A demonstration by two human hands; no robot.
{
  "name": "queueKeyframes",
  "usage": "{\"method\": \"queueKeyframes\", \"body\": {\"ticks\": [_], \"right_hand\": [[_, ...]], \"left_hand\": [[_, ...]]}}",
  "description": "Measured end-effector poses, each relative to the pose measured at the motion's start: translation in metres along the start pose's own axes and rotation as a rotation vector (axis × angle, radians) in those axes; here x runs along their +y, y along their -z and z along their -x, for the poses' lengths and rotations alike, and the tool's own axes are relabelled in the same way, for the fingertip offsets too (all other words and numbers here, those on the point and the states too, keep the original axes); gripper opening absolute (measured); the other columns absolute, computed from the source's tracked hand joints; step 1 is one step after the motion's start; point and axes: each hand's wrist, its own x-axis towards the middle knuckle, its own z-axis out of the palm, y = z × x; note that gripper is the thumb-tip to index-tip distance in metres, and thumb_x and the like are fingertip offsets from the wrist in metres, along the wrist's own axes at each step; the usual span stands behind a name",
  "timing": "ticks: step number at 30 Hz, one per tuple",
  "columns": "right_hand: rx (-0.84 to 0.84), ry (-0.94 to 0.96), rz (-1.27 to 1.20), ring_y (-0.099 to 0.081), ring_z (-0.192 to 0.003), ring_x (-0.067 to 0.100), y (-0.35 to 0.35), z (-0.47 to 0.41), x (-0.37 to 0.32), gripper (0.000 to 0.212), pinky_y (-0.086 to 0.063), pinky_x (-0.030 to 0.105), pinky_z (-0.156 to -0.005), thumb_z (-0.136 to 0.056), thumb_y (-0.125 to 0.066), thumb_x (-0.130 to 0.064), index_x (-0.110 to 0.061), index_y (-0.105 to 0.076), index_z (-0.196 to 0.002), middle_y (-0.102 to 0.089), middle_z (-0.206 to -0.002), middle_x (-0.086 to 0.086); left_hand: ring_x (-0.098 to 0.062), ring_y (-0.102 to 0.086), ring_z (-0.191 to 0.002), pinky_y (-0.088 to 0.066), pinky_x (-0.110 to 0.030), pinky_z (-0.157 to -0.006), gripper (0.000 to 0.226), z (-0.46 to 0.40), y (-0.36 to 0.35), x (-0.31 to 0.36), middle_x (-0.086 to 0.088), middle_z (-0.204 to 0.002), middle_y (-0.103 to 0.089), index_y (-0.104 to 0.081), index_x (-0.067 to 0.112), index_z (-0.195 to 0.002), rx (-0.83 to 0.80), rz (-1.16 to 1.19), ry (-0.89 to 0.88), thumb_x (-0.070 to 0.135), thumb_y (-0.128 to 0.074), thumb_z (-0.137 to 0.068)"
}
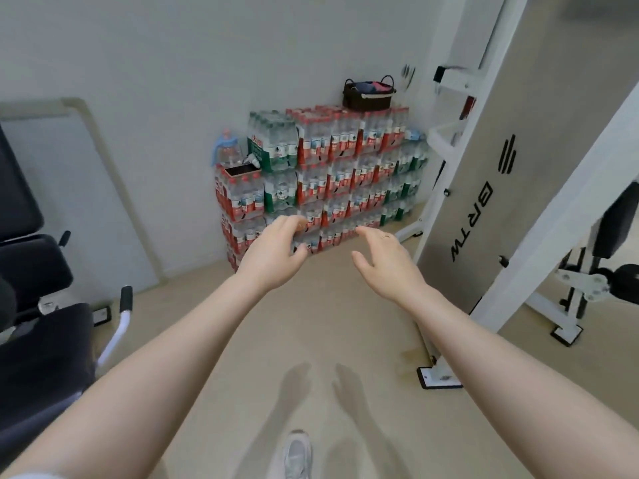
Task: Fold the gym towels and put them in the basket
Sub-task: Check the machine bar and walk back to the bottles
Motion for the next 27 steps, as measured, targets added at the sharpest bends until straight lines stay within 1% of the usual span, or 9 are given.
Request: {"method": "queueKeyframes", "body": {"ticks": [3, 5, 11, 14, 18, 21, 27], "right_hand": [[0.045, -0.037, -0.003, -0.026, -0.139, 0.02, 0.005, -0.081, 0.017, 0.051, -0.025, 0.037, -0.112, -0.097, -0.041, -0.028, -0.014, -0.027, -0.144, -0.035, -0.149, 0.004], [0.072, -0.045, -0.003, -0.025, -0.14, 0.019, 0.01, -0.132, 0.026, 0.053, -0.023, 0.037, -0.113, -0.097, -0.041, -0.029, -0.014, -0.026, -0.145, -0.033, -0.15, 0.004], [0.09, -0.045, 0.031, -0.018, -0.143, 0.016, 0.016, -0.25, 0.067, 0.058, -0.018, 0.034, -0.116, -0.097, -0.041, -0.033, -0.014, -0.021, -0.147, -0.024, -0.154, 0.001], [0.1, -0.062, 0.018, -0.016, -0.143, 0.017, 0.014, -0.309, 0.097, 0.06, -0.016, 0.035, -0.117, -0.097, -0.041, -0.034, -0.014, -0.018, -0.148, -0.022, -0.155, 0.002], [0.106, -0.059, 0.032, -0.014, -0.144, 0.019, 0.004, -0.393, 0.143, 0.062, -0.014, 0.037, -0.119, -0.096, -0.04, -0.036, -0.014, -0.013, -0.148, -0.018, -0.156, 0.004], [0.117, -0.044, 0.048, -0.013, -0.145, 0.019, -0.001, -0.459, 0.178, 0.064, -0.013, 0.036, -0.119, -0.096, -0.038, -0.038, -0.013, -0.013, -0.149, -0.017, -0.156, 0.005], [0.11, -0.019, 0.052, -0.013, -0.145, 0.019, 0.021, -0.613, 0.255, 0.064, -0.013, 0.035, -0.119, -0.097, -0.037, -0.039, -0.012, -0.012, -0.149, -0.016, -0.157, 0.004]], "left_hand": [[-0.018, -0.045, -0.124, -0.039, -0.032, -0.1, 0.044, -0.086, -0.005, -0.019, -0.004, -0.138, -0.044, -0.038, 0.015, -0.136, -0.016, 0.002, -0.044, 0.021, -0.045, -0.093], [-0.018, -0.044, -0.126, -0.037, -0.032, -0.101, 0.045, -0.141, -0.006, -0.03, -0.004, -0.14, -0.043, -0.037, 0.015, -0.136, -0.014, 0.0, -0.072, 0.021, -0.045, -0.093], [-0.018, -0.037, -0.132, -0.033, -0.032, -0.105, 0.049, -0.281, -0.021, -0.051, -0.003, -0.144, -0.039, -0.032, 0.016, -0.14, -0.038, 0.004, -0.12, 0.022, -0.044, -0.093], [-0.018, -0.034, -0.134, -0.031, -0.033, -0.108, 0.052, -0.343, -0.037, -0.063, -0.002, -0.147, -0.034, -0.029, 0.016, -0.142, -0.021, 0.003, -0.151, 0.021, -0.045, -0.093], [-0.018, -0.027, -0.139, -0.027, -0.033, -0.111, 0.058, -0.424, -0.071, -0.083, -0.001, -0.152, -0.026, -0.023, 0.019, -0.145, -0.025, 0.011, -0.123, 0.022, -0.045, -0.092], [-0.017, -0.021, -0.142, -0.023, -0.033, -0.114, 0.06, -0.487, -0.095, -0.092, -0.001, -0.155, -0.021, -0.019, 0.021, -0.147, -0.037, -0.014, -0.134, 0.024, -0.045, -0.092], [-0.018, -0.019, -0.142, -0.02, -0.031, -0.114, 0.061, -0.654, -0.132, -0.096, -0.001, -0.155, -0.018, -0.017, 0.021, -0.147, -0.052, -0.048, -0.134, 0.025, -0.045, -0.093]]}}
